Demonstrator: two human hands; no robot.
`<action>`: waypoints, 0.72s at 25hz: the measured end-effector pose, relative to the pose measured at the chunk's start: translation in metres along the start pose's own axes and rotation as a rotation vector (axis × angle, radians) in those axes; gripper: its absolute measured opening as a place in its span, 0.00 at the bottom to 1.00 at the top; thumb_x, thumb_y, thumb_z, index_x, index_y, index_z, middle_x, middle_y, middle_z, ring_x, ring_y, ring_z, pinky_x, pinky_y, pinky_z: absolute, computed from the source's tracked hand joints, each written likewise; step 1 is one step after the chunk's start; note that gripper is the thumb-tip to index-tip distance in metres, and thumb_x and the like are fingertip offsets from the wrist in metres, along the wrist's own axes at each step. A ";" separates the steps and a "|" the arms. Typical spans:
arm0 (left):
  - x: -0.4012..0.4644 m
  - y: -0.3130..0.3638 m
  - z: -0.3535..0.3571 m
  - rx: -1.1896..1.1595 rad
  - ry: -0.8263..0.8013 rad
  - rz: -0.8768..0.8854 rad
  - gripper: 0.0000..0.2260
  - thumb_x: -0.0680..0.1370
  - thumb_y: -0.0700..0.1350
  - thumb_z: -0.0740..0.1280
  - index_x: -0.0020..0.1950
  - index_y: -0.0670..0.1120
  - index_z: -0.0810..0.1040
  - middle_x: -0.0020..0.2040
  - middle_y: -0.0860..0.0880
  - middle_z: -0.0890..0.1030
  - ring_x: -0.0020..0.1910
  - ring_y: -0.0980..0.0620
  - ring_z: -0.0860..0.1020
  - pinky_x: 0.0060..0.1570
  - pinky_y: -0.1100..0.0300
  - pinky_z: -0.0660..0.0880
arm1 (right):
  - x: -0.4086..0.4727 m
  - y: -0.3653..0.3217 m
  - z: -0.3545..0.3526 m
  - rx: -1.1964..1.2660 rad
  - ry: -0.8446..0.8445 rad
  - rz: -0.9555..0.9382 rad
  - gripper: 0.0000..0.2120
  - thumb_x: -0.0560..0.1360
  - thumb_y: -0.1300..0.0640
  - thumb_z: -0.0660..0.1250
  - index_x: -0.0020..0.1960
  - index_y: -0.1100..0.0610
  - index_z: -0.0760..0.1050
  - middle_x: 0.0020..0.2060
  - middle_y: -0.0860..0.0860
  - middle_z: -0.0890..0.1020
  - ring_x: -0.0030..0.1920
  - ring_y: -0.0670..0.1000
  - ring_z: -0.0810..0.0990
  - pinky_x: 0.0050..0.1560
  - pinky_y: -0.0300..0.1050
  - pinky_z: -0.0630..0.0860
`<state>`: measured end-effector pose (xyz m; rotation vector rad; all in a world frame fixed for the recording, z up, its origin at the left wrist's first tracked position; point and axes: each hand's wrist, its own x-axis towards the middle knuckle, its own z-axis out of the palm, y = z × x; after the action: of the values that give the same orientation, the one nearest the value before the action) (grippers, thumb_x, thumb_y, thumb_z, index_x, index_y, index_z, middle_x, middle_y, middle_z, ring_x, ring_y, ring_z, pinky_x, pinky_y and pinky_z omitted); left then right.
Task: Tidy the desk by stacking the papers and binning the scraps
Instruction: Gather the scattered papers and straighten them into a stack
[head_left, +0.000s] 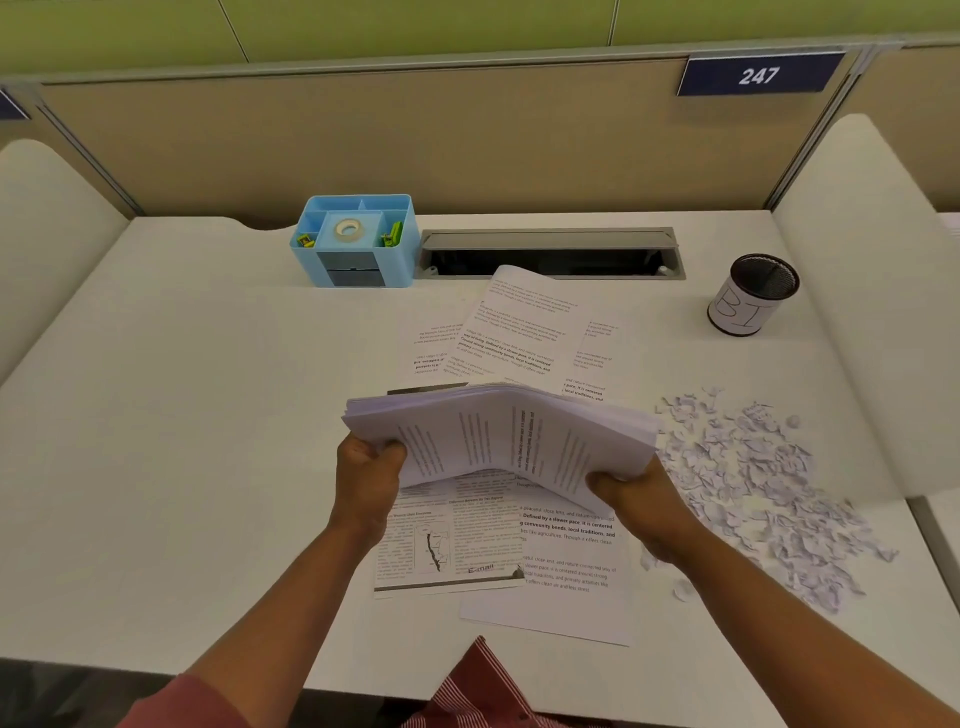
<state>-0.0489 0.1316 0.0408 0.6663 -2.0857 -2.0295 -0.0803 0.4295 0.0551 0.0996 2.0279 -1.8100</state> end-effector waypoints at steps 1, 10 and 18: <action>-0.002 -0.001 0.000 -0.008 -0.013 -0.005 0.14 0.76 0.38 0.65 0.60 0.44 0.79 0.48 0.48 0.83 0.48 0.52 0.81 0.40 0.64 0.79 | 0.000 0.001 0.000 0.001 -0.001 0.002 0.24 0.75 0.74 0.64 0.55 0.44 0.76 0.52 0.55 0.83 0.58 0.54 0.80 0.56 0.58 0.81; 0.013 0.002 -0.021 0.199 -0.150 -0.067 0.12 0.77 0.36 0.73 0.56 0.51 0.82 0.49 0.56 0.87 0.53 0.50 0.84 0.49 0.59 0.82 | 0.008 -0.004 -0.013 -0.111 -0.015 0.024 0.11 0.78 0.58 0.71 0.55 0.42 0.79 0.52 0.50 0.85 0.57 0.53 0.82 0.59 0.61 0.81; 0.032 0.054 -0.036 0.116 -0.442 -0.153 0.23 0.72 0.49 0.78 0.63 0.45 0.78 0.57 0.44 0.85 0.54 0.43 0.85 0.48 0.50 0.84 | 0.005 -0.031 -0.035 0.192 -0.131 0.059 0.15 0.74 0.69 0.70 0.60 0.60 0.79 0.54 0.62 0.84 0.55 0.63 0.84 0.53 0.63 0.82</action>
<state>-0.0735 0.0847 0.0900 0.4323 -2.4746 -2.3274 -0.1041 0.4573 0.0844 0.0934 1.7420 -1.9185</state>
